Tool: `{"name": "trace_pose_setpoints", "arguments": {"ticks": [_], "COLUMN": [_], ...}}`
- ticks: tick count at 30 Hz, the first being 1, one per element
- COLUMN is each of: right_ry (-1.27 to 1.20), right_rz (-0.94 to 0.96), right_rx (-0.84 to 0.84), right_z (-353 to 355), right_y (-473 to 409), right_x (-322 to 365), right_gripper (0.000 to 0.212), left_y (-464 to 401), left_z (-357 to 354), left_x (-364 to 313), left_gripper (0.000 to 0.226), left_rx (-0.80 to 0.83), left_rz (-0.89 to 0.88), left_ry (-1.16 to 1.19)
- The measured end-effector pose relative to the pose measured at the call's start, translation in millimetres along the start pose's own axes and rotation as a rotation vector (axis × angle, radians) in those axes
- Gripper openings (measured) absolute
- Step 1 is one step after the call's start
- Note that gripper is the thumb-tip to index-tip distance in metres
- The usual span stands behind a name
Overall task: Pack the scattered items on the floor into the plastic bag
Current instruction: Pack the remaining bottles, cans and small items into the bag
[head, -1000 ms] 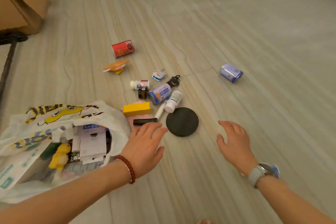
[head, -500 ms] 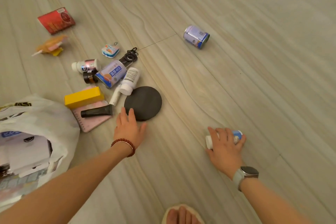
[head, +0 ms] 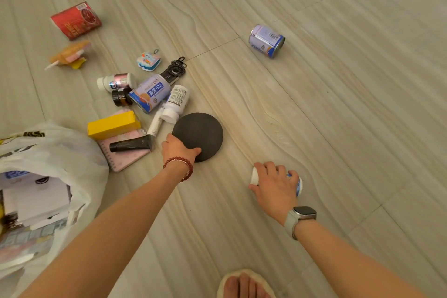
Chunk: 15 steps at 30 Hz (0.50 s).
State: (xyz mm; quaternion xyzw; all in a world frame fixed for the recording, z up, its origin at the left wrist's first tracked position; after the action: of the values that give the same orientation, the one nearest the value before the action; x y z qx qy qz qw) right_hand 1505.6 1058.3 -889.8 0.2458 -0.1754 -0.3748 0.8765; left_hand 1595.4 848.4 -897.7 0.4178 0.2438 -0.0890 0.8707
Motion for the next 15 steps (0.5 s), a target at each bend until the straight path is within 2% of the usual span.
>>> {"name": "trace_pose_setpoints", "arguments": {"ticks": [3, 10, 15], "right_ry": [-0.006, -0.017, -0.113], "right_rz": [0.012, -0.003, 0.003], "right_rx": [-0.002, -0.034, -0.092], "right_z": [1, -4, 6], "right_y": [2, 14, 26], "right_x": [0, 3, 33], "right_gripper": [0.052, 0.046, 0.046], "left_y": [14, 60, 95], "left_z": [-5, 20, 79], "left_x": [1, 15, 28], "left_gripper": [0.069, 0.041, 0.039], "left_rx": [0.035, 0.110, 0.081], "left_rz": [-0.083, -0.228, -0.348], "left_ry": [0.166, 0.089, 0.131]}}
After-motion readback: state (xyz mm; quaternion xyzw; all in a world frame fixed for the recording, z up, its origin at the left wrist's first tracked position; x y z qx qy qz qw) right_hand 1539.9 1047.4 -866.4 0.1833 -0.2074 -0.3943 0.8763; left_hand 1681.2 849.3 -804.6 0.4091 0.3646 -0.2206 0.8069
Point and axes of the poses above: each hand's wrist, its own y-axis away from the middle knuckle, its own z-axis out of the back of the hand, x = y × z, the point moved 4 cm from there along -y, towards the middle knuckle, and after that the axes turned 13 degrees about x, right-handed, at the moved point
